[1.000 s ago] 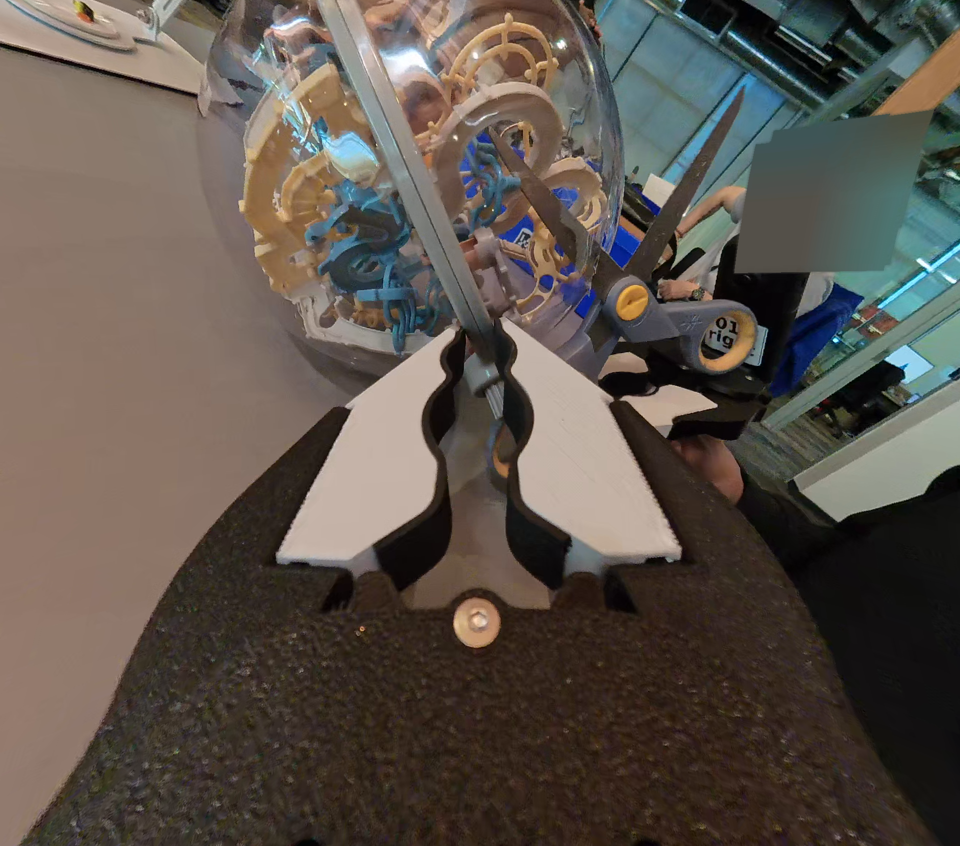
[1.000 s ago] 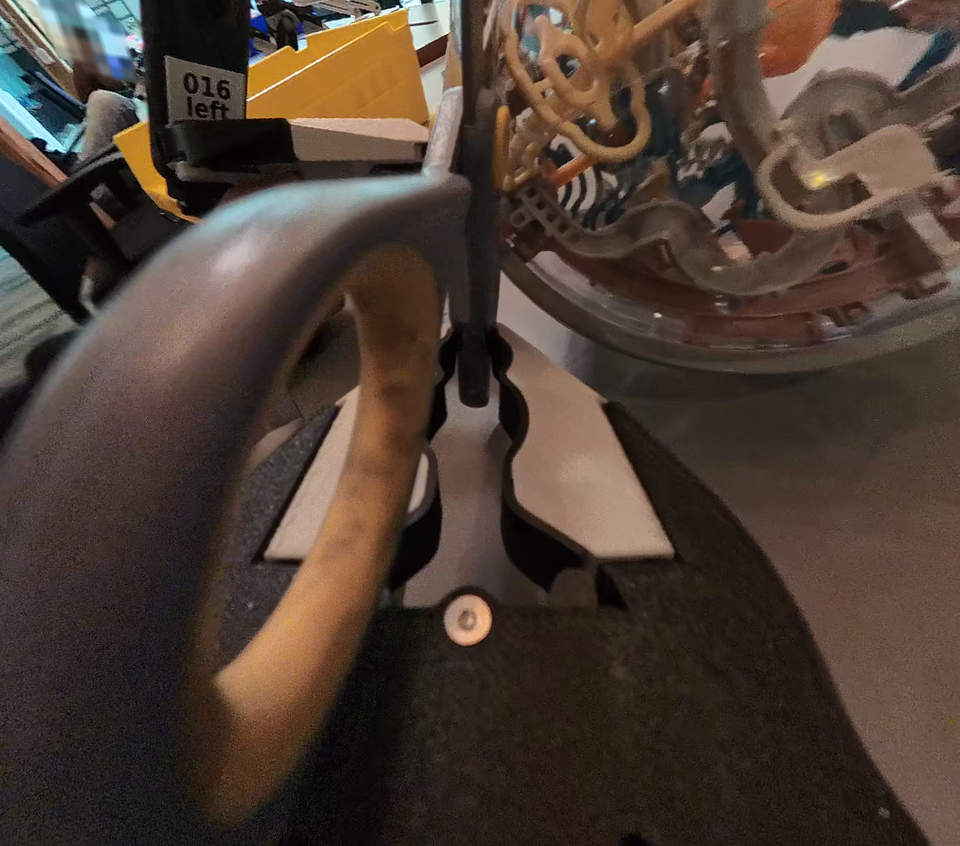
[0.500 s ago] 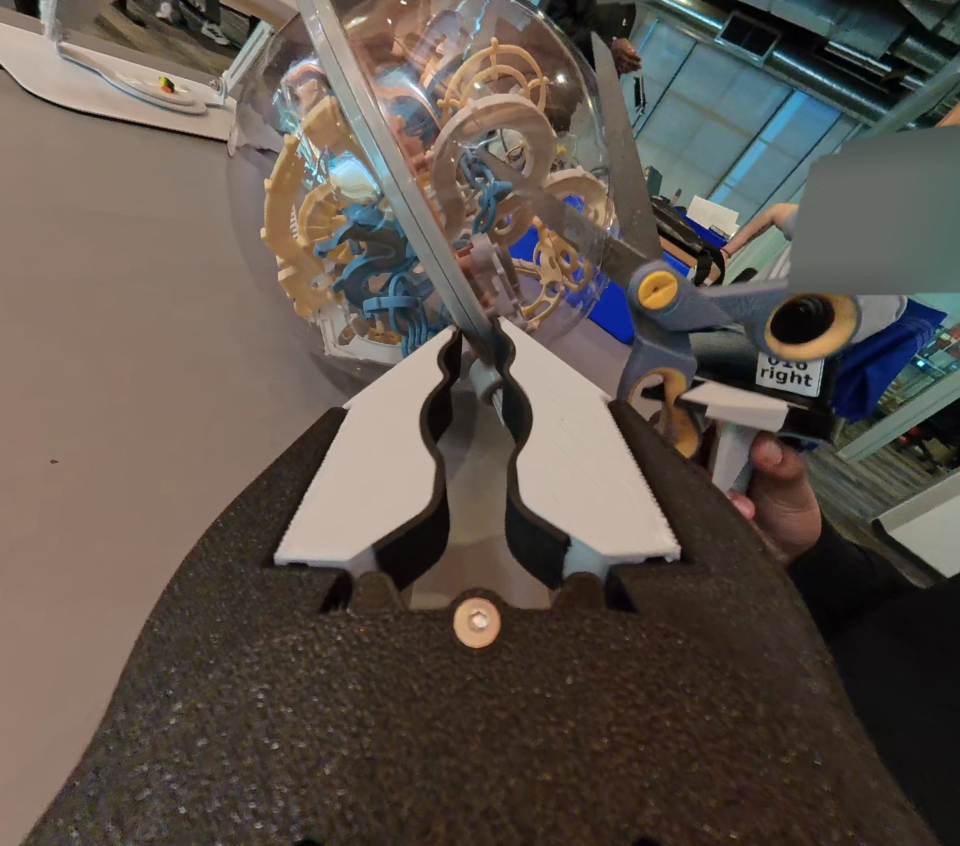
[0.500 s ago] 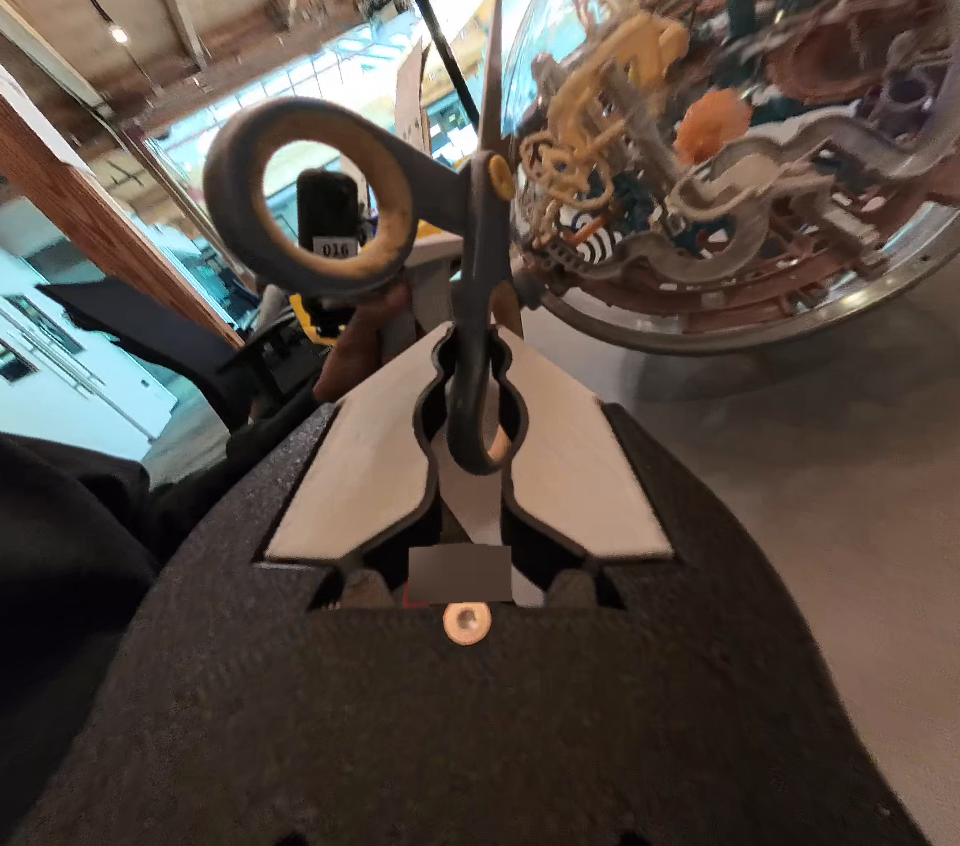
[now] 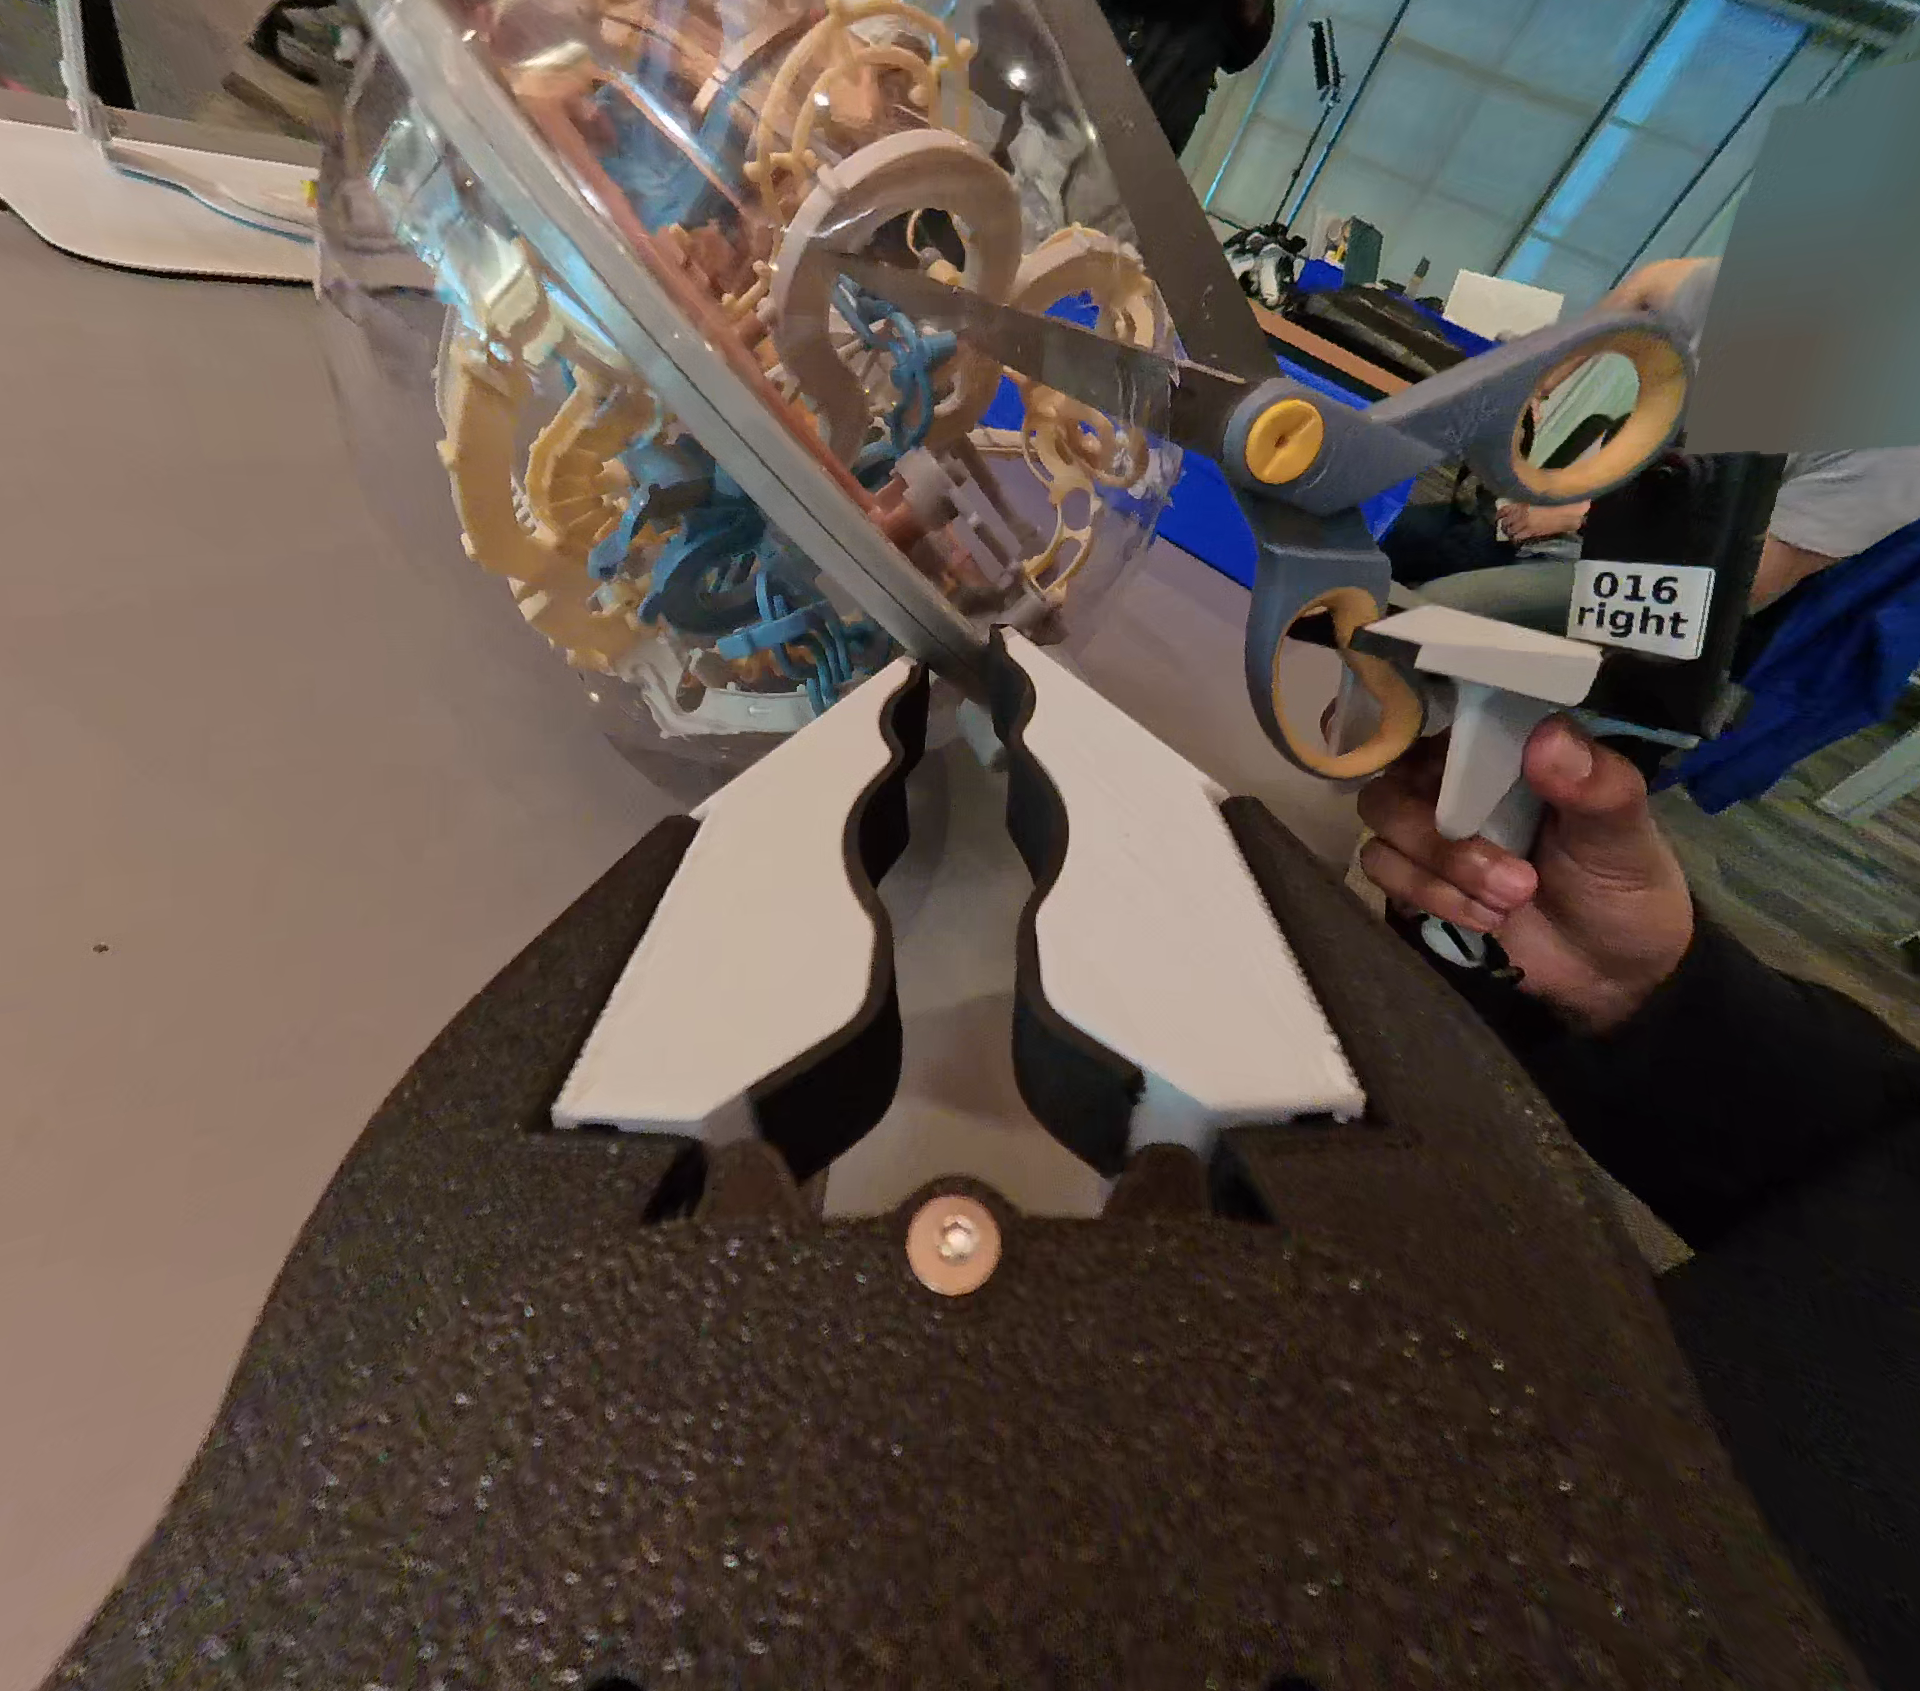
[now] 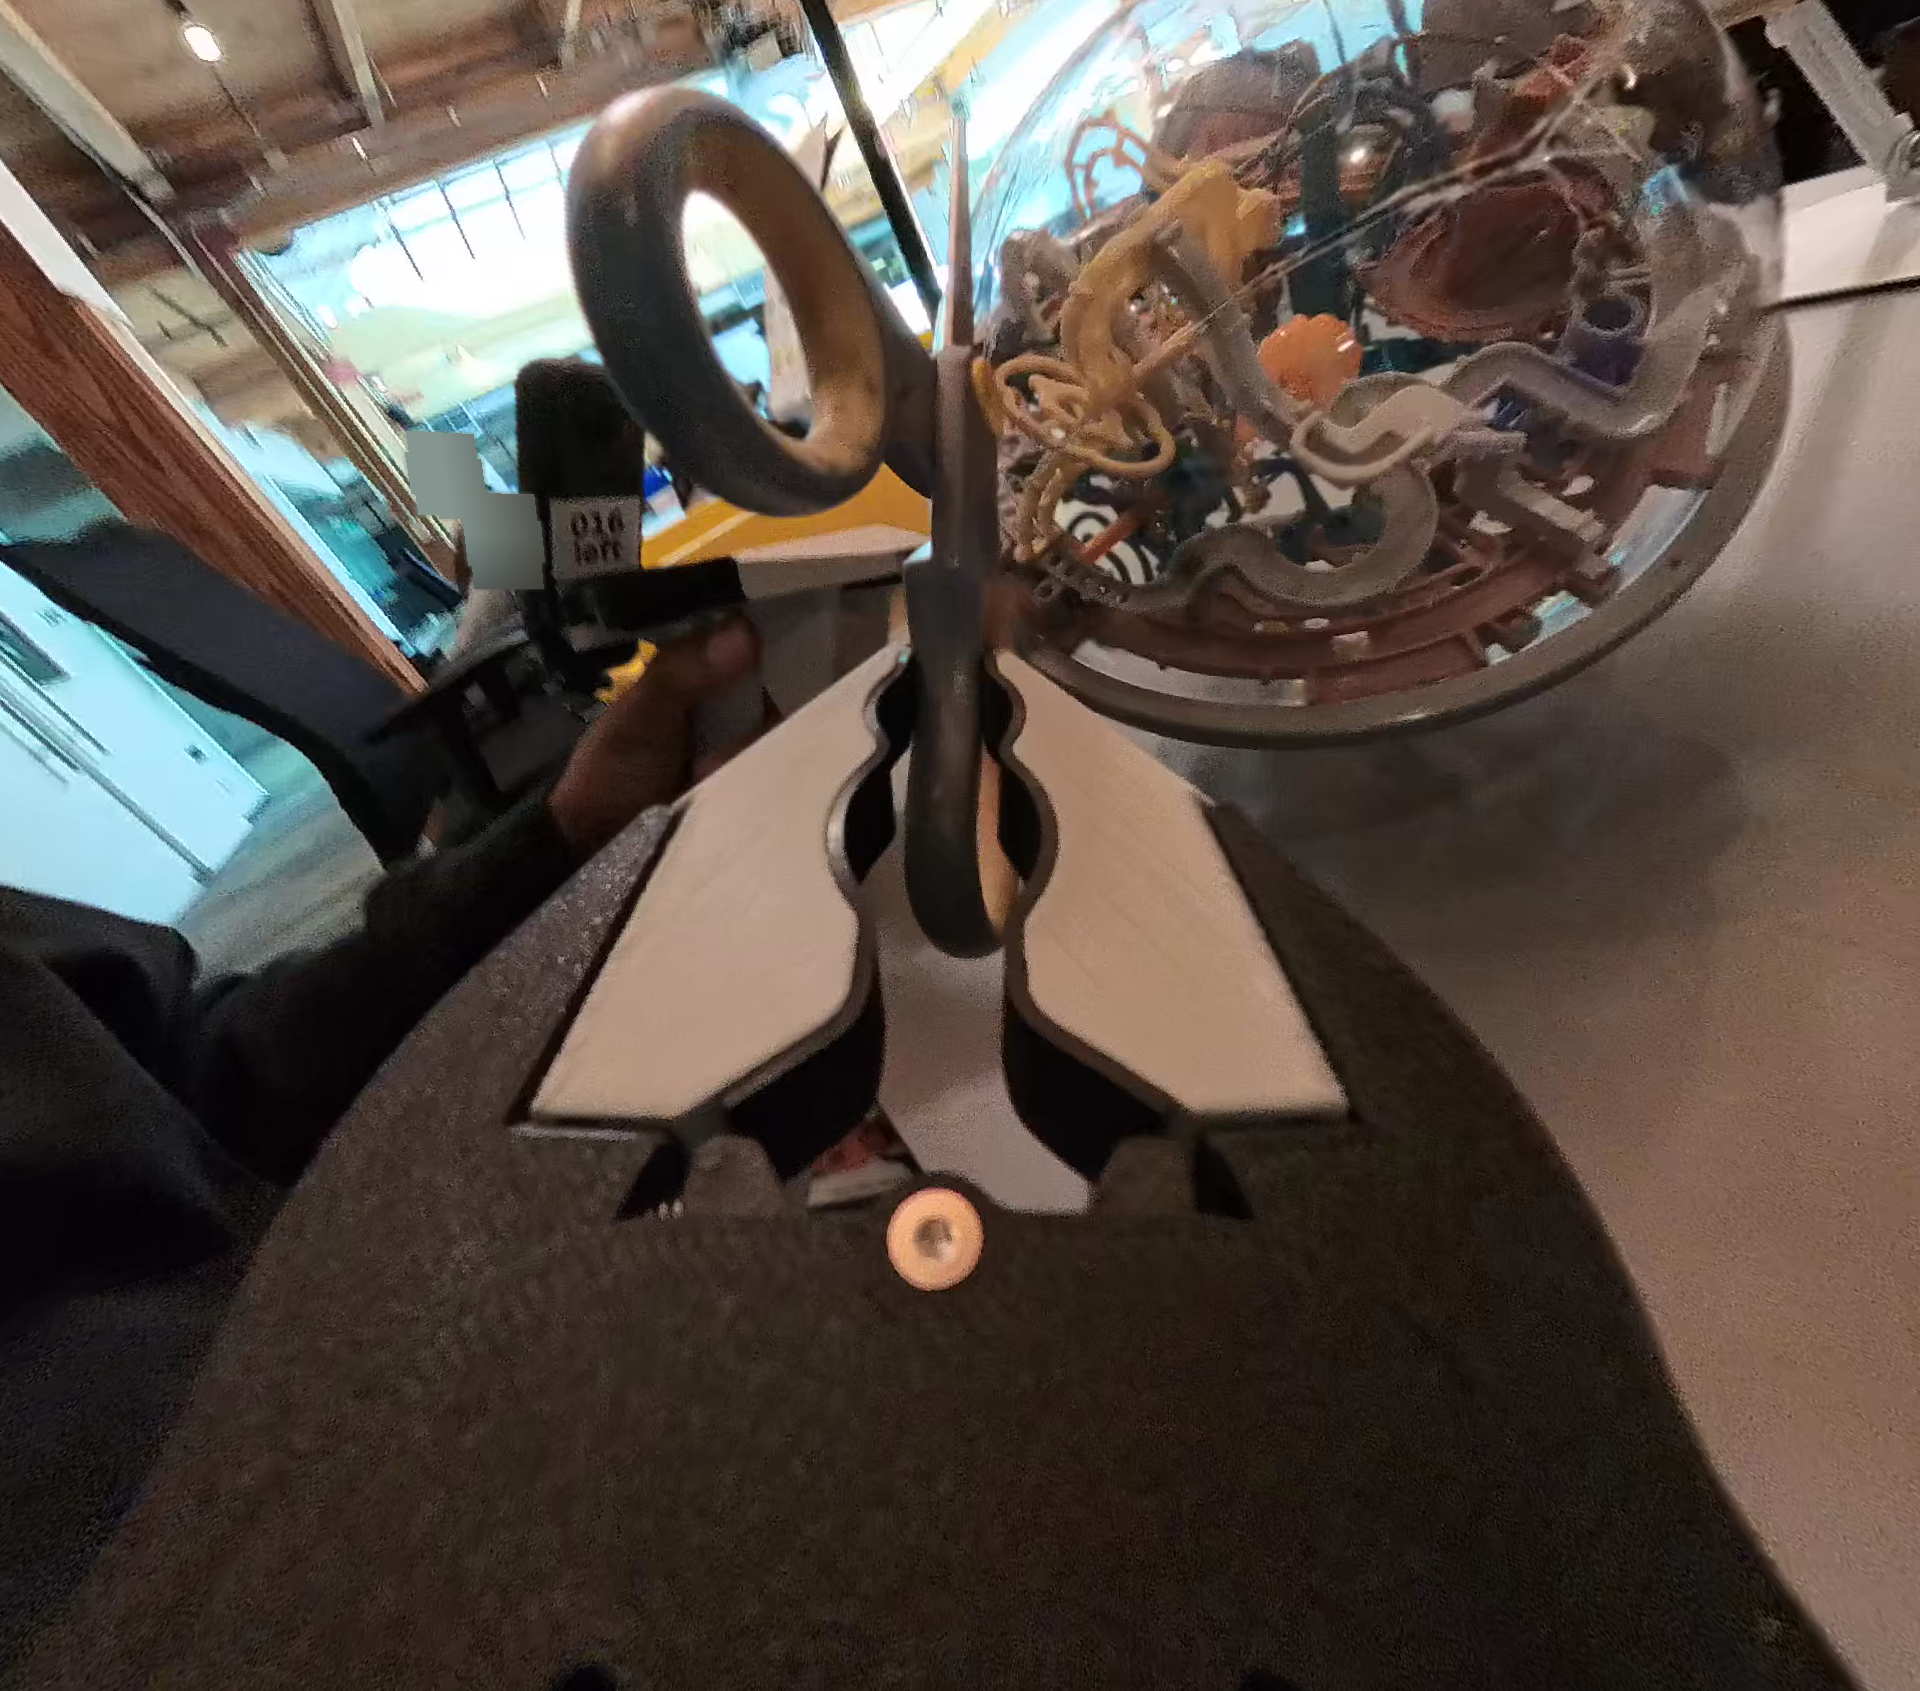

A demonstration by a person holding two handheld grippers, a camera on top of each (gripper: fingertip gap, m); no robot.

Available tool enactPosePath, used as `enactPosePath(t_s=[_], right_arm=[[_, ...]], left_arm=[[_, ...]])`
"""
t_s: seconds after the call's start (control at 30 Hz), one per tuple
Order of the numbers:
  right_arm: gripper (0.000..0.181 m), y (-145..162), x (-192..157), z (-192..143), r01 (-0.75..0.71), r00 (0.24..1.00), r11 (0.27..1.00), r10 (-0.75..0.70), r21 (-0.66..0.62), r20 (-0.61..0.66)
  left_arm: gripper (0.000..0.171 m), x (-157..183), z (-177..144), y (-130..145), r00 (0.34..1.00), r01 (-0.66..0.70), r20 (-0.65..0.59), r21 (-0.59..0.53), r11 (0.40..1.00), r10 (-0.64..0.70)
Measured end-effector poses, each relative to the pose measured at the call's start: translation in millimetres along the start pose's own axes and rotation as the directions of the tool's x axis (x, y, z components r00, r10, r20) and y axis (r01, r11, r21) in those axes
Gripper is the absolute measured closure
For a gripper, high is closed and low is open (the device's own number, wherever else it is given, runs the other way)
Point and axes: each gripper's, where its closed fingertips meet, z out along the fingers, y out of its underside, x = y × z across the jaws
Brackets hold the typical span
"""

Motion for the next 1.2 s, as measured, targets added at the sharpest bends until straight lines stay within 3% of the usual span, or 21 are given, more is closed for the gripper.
enactPosePath(t_s=[0.17,0.2,0.23,0.27,0.37,0.43,0.53,0.63,0.73,0.87,1.0,1.1,1.2], right_arm=[[0.171,6.8,-3.5,5.5,0.083,0.996,0.995,-0.084,-0.046,-0.026],[0.171,7.4,-4.1,7.2,0.073,0.997,0.996,-0.074,-0.042,-0.025],[0.171,7.9,-4.9,8.6,0.059,0.998,0.998,-0.06,-0.038,-0.022],[0.171,8.9,-5.9,10.0,0.046,0.999,0.998,-0.046,-0.038,-0.016],[0.171,14.1,-7.7,14.2,0.078,0.996,0.995,-0.08,-0.063,-0.027],[0.171,18.9,-9.0,18.5,0.158,0.985,0.982,-0.164,-0.101,-0.06],[0.171,28.4,-12.8,28.7,0.279,0.95,0.944,-0.298,-0.173,-0.091],[0.171,41.0,-17.8,37.9,0.39,0.9,0.885,-0.424,-0.253,-0.098],[0.171,53.4,-18.4,46.3,0.457,0.853,0.827,-0.511,-0.326,-0.101],[0.17,66.7,-14.5,53.6,0.531,0.78,0.739,-0.618,-0.415,-0.103],[0.17,77.0,-13.2,59.7,0.593,0.7,0.646,-0.708,-0.48,-0.088],[0.17,80.8,-13.1,61.6,0.575,0.723,0.659,-0.687,-0.486,-0.075],[0.169,82.4,-15.2,60.9,0.51,0.802,0.718,-0.596,-0.473,-0.041]], left_arm=[[0.159,-5.9,-5.2,0.3,0.994,0.112,-0.021,0.003,0.994,-0.112],[0.149,-4.3,-7.7,-0.1,0.996,0.091,-0.021,0.017,0.996,-0.09],[0.129,-3.0,-11.6,-4.2,0.998,0.061,0.0,0.055,0.997,-0.061],[0.12,-1.5,-18.0,-10.6,0.999,0.006,0.038,0.106,0.994,-0.01],[0.119,21.5,-43.6,-32.4,0.96,-0.257,0.171,0.218,0.942,0.222],[0.12,61.0,-47.2,-32.9,0.949,-0.314,0.086,0.195,0.929,0.303],[0.117,104.0,-36.5,-12.5,0.988,-0.065,-0.141,0.014,0.998,0.067],[0.116,117.7,-37.1,-6.2,0.957,0.131,-0.251,-0.07,0.989,-0.145],[0.116,86.4,-40.7,-6.1,0.959,0.241,-0.143,-0.037,0.97,-0.244],[0.117,65.9,-49.6,10.1,0.891,0.415,-0.161,-0.092,0.905,-0.425],[0.118,53.5,-53.3,24.4,0.85,0.489,-0.16,-0.115,0.864,-0.502],[0.12,48.7,-53.5,30.1,0.865,0.464,-0.148,-0.129,0.877,-0.48],[0.123,47.4,-54.3,31.6,0.867,0.457,-0.158,-0.131,0.88,-0.473]])
